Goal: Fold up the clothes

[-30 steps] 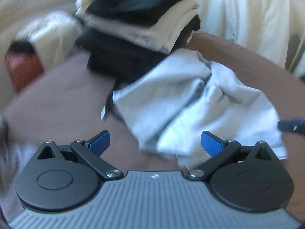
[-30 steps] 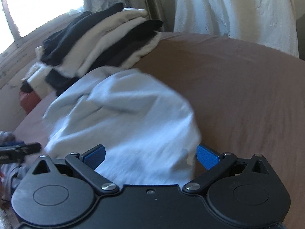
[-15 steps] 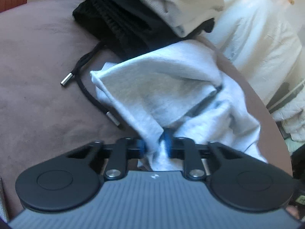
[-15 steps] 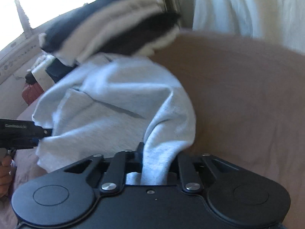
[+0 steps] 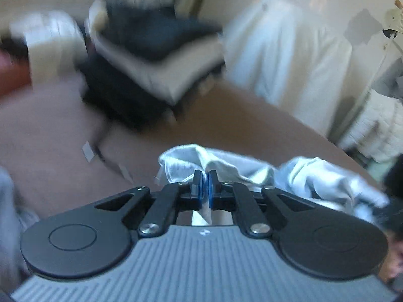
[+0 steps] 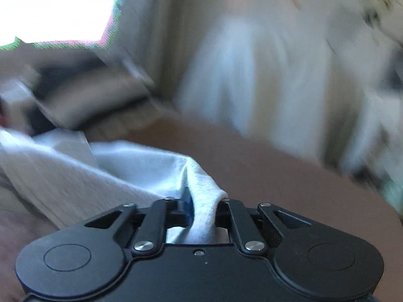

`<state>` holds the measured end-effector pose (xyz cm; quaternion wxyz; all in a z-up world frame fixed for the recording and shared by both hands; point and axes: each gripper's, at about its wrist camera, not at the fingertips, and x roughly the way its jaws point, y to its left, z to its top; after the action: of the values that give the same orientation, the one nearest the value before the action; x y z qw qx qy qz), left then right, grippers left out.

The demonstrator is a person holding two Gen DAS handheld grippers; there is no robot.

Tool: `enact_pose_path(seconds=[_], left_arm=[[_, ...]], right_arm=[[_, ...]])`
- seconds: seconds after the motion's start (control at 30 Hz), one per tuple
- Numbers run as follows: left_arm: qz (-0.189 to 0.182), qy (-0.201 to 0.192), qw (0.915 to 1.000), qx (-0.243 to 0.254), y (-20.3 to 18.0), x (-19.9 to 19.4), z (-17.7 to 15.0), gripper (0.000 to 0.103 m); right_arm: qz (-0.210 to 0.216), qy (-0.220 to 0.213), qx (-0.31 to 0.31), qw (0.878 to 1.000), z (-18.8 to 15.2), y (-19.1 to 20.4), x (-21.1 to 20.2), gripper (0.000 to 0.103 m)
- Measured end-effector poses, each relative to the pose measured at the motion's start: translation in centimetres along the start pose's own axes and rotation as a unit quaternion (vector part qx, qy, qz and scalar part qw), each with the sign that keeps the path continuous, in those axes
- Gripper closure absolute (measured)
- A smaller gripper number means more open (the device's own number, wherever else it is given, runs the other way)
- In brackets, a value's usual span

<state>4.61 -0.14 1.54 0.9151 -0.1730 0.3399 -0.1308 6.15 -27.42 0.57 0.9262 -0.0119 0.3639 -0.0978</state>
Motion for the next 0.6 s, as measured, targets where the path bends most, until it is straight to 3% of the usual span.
enact_pose_path(seconds=[0.07,0.1,0.13,0.23,0.3,0.37,0.43,0.5,0.6], left_arm=[[0.006,0.033,0.9994,-0.006,0.9,1.1,-1.9,0.099],[0.015,0.047,0.9988,-0.006,1.5,1.7,-2.8,0.099],[0.018,0.056,0.9982,-0.013,2.2,2.2,-3.2,0.099],[0.005,0.053,0.9964,-0.065,5.1,3.0,-2.7,0.099],[0.018,0.053,0.9949,-0.084,5.9,3.4,-2.9,0.099],[0.031,0.043,0.9967,-0.061,5.6,3.1,-3.1,0.099],[0.035,0.042,0.9980,-0.034,4.6,3.0,-3.5,0.098],[0.018,0.043,0.9981,-0.040,4.3,2.7,-3.7,0.098],[-0.012,0.032,0.9985,-0.043,3.7,2.1,-3.8,0.097]], right_arm=[[-0.019,0.071,0.040,0.997,-2.1,-2.1,1.4,0.085],[-0.011,0.081,0.071,0.994,-3.3,-2.7,1.2,0.081],[-0.004,0.082,0.101,0.991,-4.4,-3.2,0.7,0.071],[-0.016,0.051,0.106,0.993,-6.0,-1.9,-1.7,0.051],[-0.005,0.028,0.074,0.997,-6.3,-0.9,-3.2,0.047],[0.008,0.010,0.036,0.999,-6.0,0.3,-4.6,0.042],[0.031,-0.017,0.010,0.999,-5.3,1.4,-5.6,0.027],[0.058,-0.044,0.004,0.997,-4.7,2.0,-6.6,0.018],[0.097,-0.056,0.011,0.994,-3.7,4.2,-6.9,0.016]])
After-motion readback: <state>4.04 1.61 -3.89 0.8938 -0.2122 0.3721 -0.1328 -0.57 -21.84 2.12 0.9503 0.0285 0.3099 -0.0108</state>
